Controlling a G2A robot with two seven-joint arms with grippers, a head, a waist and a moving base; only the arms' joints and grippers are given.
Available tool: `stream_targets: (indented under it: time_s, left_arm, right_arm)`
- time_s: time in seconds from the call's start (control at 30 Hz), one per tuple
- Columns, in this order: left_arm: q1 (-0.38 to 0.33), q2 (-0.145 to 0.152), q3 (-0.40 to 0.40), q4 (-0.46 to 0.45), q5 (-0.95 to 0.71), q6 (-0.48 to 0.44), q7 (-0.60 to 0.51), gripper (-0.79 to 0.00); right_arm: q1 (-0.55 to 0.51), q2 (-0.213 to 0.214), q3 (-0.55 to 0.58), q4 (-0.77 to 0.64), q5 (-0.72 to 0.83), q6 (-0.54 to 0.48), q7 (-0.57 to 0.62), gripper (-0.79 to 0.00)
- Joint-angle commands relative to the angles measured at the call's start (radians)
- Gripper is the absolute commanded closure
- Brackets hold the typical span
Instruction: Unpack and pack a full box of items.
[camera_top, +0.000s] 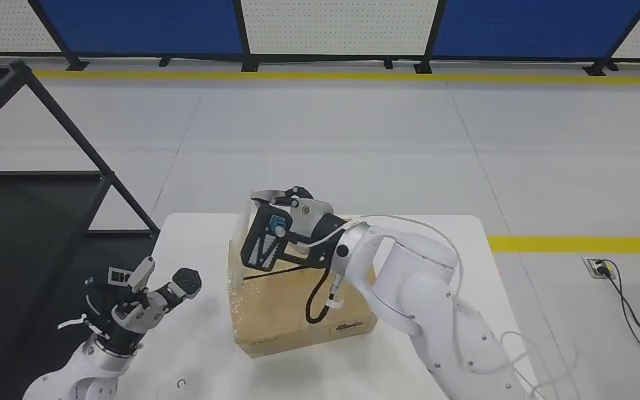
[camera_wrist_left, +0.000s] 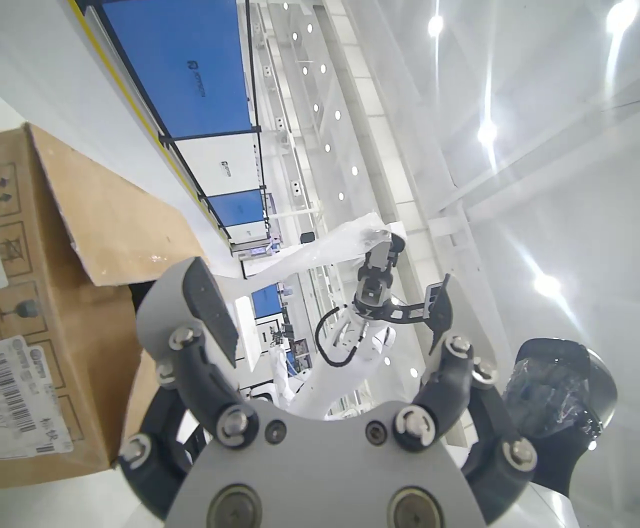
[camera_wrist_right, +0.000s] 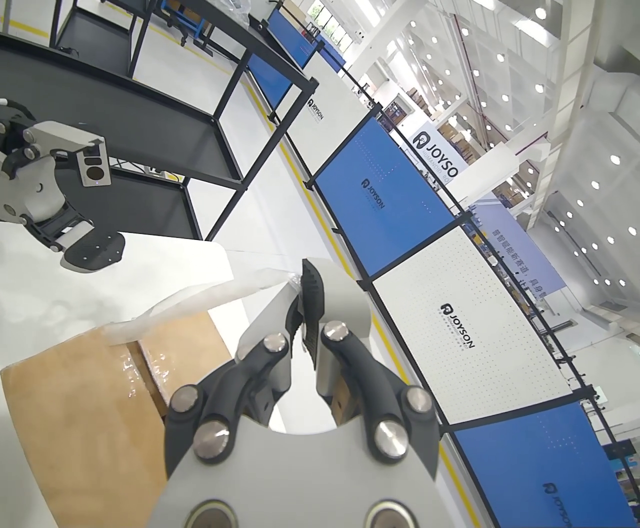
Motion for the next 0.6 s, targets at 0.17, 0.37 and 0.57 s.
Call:
stream_targets:
  time_s: [0.17,0.37,0.57]
  left_arm:
    - [-0.042,-0.002,0.028,0.016,0.0,0.028,0.005,-0.785]
    - [-0.073,-0.003,0.064,0.022,0.007,0.066,-0.01,-0.785]
    - [-0.117,-0.008,0.115,0.059,0.004,0.103,-0.001,-0.785]
  right_arm:
    - [0.0,0.0,0.0,0.018,0.006,-0.011,0.009,0.0]
    - [-0.005,0.0,0.002,0.036,0.011,-0.006,0.012,0.0]
    - [-0.012,0.0,0.008,0.052,0.026,0.006,-0.001,0.0]
